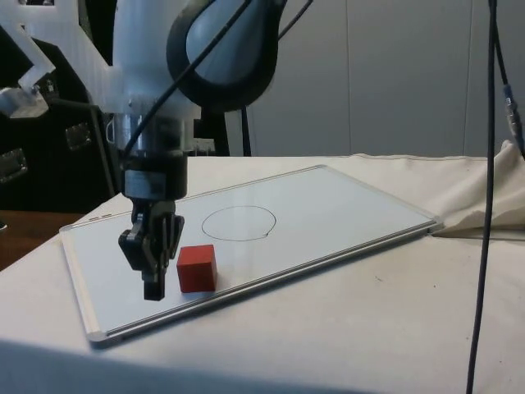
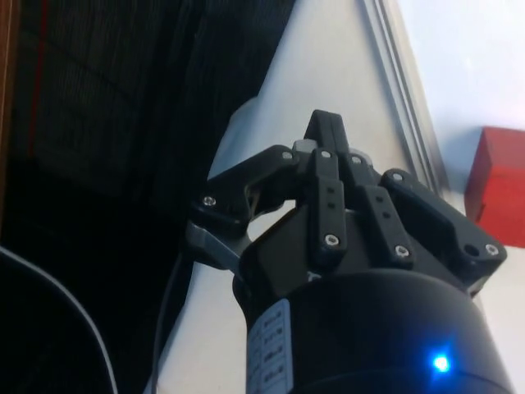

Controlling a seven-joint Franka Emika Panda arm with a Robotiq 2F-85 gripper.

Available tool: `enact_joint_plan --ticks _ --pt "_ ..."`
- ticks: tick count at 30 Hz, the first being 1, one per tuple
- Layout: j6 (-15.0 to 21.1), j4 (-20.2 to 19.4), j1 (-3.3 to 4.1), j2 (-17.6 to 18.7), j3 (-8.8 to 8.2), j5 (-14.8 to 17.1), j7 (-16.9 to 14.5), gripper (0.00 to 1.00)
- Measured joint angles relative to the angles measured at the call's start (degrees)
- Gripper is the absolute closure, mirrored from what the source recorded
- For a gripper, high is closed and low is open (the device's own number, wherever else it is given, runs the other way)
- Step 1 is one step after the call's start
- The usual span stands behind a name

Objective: Push the cube into the marked area.

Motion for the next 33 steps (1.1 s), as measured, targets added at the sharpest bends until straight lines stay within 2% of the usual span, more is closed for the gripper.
enact_joint_plan --ticks 8,16,23,31,33 --pt "1.83 -0.4 -0.11 0.86 -0.34 -0.17 -0.34 1.0" --pt "2.41 -2.23 -0.57 -0.23 -1.32 -0.17 -1.38 1.0" --pt "3.04 -4.13 -0.57 -0.97 -1.49 -0.17 -1.6 1.0" --pt "4.76 -4.07 -0.57 1.09 -1.66 -0.34 -1.95 1.0" --pt "4.98 -3.9 -0.57 1.43 -2.23 -0.8 -2.06 1.0"
